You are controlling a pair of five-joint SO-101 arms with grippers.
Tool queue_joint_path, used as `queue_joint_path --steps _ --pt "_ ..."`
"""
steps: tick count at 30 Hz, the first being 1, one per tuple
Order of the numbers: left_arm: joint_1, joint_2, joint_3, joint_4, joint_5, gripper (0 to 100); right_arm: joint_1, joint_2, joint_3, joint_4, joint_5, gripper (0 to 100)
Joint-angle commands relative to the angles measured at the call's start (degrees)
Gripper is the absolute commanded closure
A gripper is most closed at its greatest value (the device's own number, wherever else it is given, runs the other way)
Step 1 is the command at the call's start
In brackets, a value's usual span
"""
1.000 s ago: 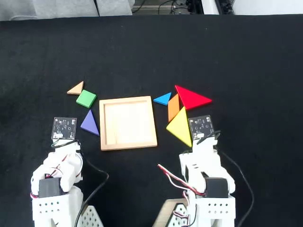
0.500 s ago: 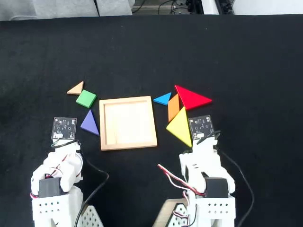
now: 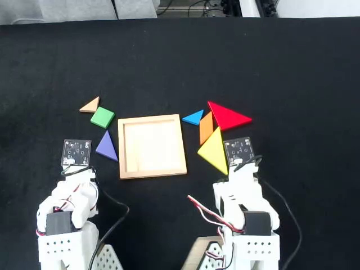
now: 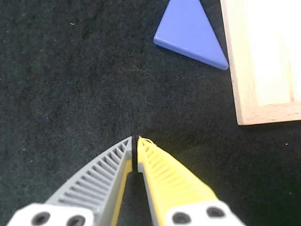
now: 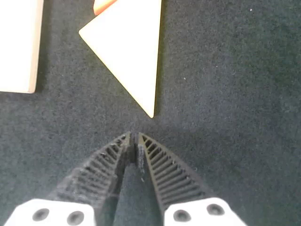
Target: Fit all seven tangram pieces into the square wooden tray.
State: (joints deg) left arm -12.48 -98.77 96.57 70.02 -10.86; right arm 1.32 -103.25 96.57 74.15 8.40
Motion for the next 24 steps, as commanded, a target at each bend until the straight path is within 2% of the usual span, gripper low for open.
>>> queue_joint_path --steps 1,14,22,24 --pt "-0.57 -0.35 0.75 0.18 -0.44 97 0.62 -5.14 -0.04 0.62 -0.44 98.6" --pt "-0.22 -0.35 0.75 0.18 -0.44 97 0.62 -5.14 -0.04 0.62 -0.35 98.5" --pt "0.04 -0.35 0.75 0.09 -0.35 97 -2.37 -5.14 -0.04 0.62 -0.44 98.5" --pt "0.84 -0.44 0.40 -2.02 -0.18 97 -2.37 -5.23 -0.04 0.62 -0.44 98.4"
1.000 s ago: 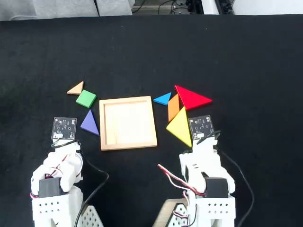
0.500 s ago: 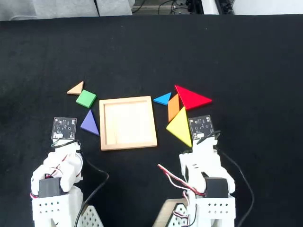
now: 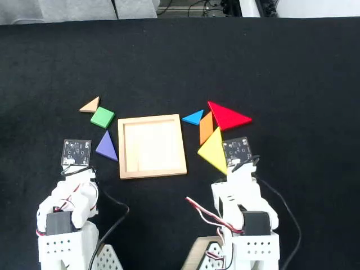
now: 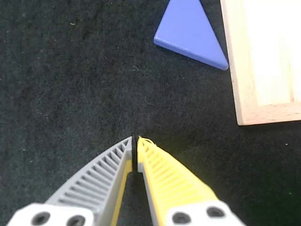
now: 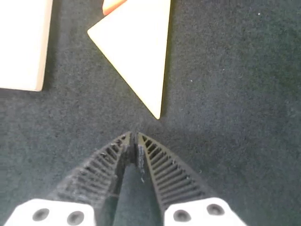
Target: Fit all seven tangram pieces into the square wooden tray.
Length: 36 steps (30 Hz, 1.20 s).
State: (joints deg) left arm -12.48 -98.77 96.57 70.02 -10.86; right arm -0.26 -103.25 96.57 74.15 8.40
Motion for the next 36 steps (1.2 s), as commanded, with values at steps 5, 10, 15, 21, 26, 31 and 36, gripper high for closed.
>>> queue_joint_path --steps 5,10,15,21,26,31,36 --pt "-7.43 -5.89 -12.97 -24.09 0.00 97 -0.44 -5.23 -0.04 -12.40 -0.44 98.3" --pt "-1.54 -5.36 -10.68 -34.99 -0.09 97 -0.79 -5.23 -0.04 -36.31 -0.35 98.3" --pt "1.63 -5.80 -0.92 -36.92 -2.55 97 -0.44 -5.14 -0.04 -41.85 0.00 98.3" --pt "-1.45 -5.71 0.75 -37.98 -3.52 97 -0.70 -5.14 -0.04 -39.47 4.04 98.3" --pt "-3.65 -5.71 0.31 -37.63 2.81 97 -0.62 -5.14 -0.04 -39.47 6.07 98.5" --pt "-8.31 -5.71 0.22 -38.07 12.40 97 -0.53 -5.14 -1.01 -32.62 6.95 98.2" --pt "-7.78 -5.63 0.66 -38.15 12.92 97 -3.87 -4.44 -11.30 -24.70 6.24 95.9"
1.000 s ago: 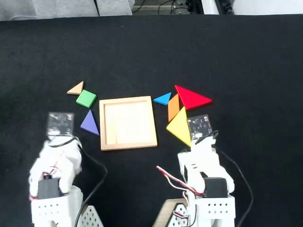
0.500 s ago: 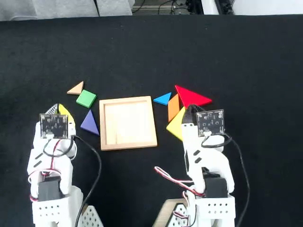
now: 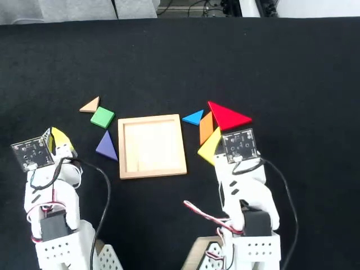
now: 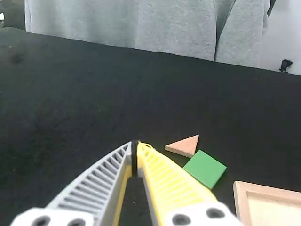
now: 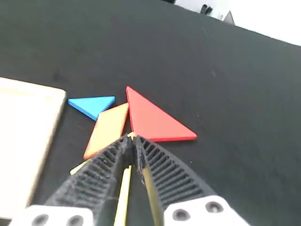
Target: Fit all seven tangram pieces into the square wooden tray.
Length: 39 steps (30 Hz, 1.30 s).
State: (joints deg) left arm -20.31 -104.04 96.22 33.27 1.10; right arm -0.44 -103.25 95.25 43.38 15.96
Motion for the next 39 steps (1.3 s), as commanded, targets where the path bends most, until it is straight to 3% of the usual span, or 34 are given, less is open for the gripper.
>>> queue_joint_path --steps 1,6,15,20,26,28,33,39 --pt "1.01 -0.26 1.10 -1.41 0.97 97 -4.75 -3.82 -12.79 8.79 -1.41 93.5" --pt "5.93 0.00 1.10 0.79 -3.43 97 -6.24 7.87 -24.40 13.19 -1.23 87.1" --pt "8.66 0.00 1.10 3.69 -5.98 97 -6.15 48.57 -47.78 17.49 -1.93 86.8" --pt "8.57 0.00 1.10 4.57 -5.98 97 -6.15 65.19 -54.46 20.22 -11.43 86.1" --pt "8.57 0.00 1.10 4.66 -5.89 97 -6.24 78.02 -59.03 23.56 -11.78 65.8" --pt "8.66 0.70 0.84 5.27 -4.75 97 -6.33 81.01 -59.21 22.77 -11.78 63.3" --pt "8.75 10.37 -3.03 4.13 -4.48 97 -6.42 87.43 -59.21 19.60 -14.77 63.6" --pt "8.66 34.64 -10.33 -4.31 -4.57 97 -12.48 92.70 -59.30 16.18 -16.26 63.7"
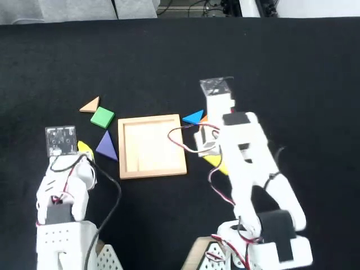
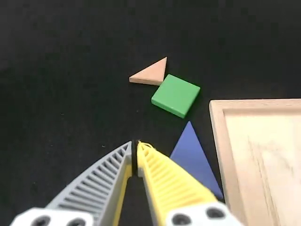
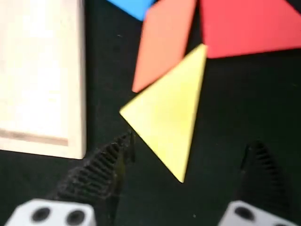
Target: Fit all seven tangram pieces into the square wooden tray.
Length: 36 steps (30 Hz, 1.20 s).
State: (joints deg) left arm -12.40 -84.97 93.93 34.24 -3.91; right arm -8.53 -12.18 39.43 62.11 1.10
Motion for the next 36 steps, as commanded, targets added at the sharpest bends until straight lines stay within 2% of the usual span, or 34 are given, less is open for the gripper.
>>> queue_joint_path --steps 1,5,9,22,36 --pt "0.75 20.75 -9.80 -6.51 0.35 97 -5.27 2.33 -3.47 -3.43 -2.37 63.8" --pt "-1.01 38.77 -17.10 -10.02 0.62 97 -5.45 5.58 -3.47 -6.07 -4.66 63.8" --pt "-2.15 48.09 -22.11 -11.08 0.70 97 -2.46 9.45 -4.97 -6.24 -5.01 63.8" --pt "-1.63 48.70 -22.29 -11.16 0.70 97 -1.32 21.14 -10.77 -6.07 -5.01 63.8" --pt "-0.40 48.70 -22.29 -11.25 0.70 97 -1.05 15.96 -11.21 1.76 -4.92 63.8"
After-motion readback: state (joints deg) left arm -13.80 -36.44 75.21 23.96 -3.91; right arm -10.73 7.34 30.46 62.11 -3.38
